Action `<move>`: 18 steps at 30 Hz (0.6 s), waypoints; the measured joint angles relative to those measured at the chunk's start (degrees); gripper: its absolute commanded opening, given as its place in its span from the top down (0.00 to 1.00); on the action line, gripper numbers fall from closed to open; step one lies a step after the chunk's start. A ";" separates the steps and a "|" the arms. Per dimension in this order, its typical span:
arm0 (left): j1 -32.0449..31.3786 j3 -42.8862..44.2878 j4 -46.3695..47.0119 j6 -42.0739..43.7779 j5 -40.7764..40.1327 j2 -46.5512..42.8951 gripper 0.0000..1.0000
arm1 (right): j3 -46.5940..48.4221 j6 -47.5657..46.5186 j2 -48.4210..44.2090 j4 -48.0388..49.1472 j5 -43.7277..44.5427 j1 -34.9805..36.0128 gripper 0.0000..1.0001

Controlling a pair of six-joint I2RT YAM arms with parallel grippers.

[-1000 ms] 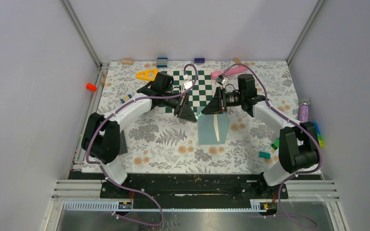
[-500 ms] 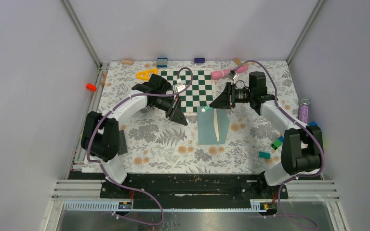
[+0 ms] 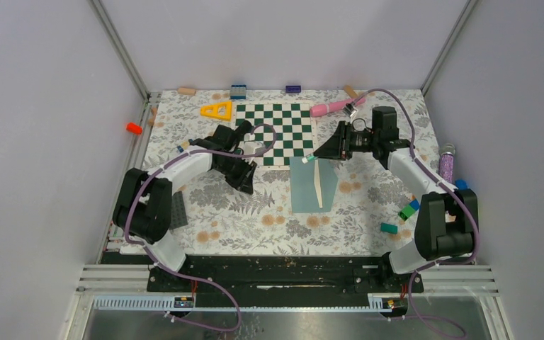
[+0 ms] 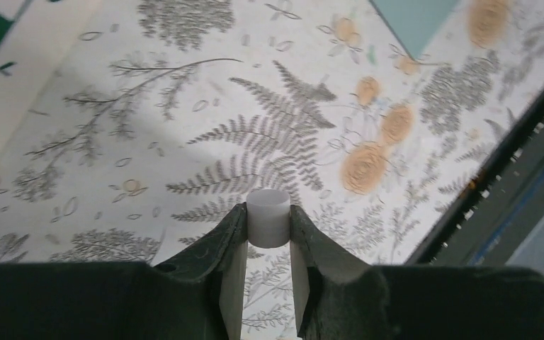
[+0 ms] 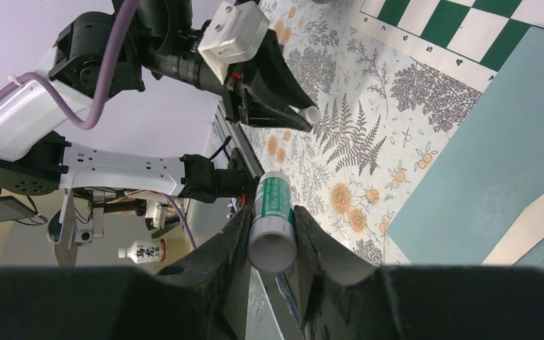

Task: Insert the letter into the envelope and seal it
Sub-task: Place the solid glue cap at the center of the board.

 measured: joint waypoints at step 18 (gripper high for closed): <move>-6.19 22.03 -16.15 1.79 -18.14 19.61 0.85 | 0.00 -0.17 -0.90 -0.24 0.13 -2.05 0.94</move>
